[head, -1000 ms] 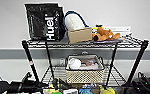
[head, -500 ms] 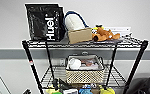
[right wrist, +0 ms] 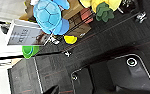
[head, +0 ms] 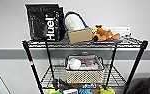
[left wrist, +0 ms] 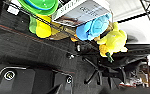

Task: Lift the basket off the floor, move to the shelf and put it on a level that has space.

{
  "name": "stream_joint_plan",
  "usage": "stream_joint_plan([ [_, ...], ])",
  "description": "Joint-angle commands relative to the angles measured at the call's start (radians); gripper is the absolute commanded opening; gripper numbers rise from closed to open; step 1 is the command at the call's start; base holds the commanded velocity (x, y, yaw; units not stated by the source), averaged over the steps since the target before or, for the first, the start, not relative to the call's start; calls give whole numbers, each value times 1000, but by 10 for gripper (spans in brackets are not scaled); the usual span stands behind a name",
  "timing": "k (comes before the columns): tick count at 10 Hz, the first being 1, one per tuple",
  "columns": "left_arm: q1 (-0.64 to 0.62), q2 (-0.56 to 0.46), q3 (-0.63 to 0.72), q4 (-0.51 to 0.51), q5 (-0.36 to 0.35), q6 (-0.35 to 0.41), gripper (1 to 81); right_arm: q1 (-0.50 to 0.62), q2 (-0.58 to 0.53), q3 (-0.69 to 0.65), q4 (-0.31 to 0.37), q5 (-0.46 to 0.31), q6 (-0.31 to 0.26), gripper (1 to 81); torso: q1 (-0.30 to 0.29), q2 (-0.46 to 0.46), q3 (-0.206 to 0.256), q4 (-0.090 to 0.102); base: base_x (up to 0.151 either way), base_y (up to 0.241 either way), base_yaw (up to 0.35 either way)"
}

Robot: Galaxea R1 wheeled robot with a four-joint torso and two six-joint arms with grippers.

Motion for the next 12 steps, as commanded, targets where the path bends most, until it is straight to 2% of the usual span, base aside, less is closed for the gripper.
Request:
stream_joint_plan([
  [1, 55, 125, -125, 84, -48, 12, 811, -43, 97, -104, -76, 47, -5, 811, 0, 0, 0, 0, 0, 0, 0],
  [4, 127, 197, -233, 124, -72, 11, 811, -122, 174, -208, -133, 48, -17, 811, 0, 0, 0, 0, 0, 0, 0],
  [8, 222, 377, -503, 147, -99, 11, 811, -198, 316, -397, -197, 48, -20, 811, -1, -1, 1, 0, 0, 0, 0],
  [12, 287, 501, -679, 182, -100, 12, 811, -260, 464, -589, -266, 51, -19, 811, -2, -1, 1, 0, 0, 0, 0],
])
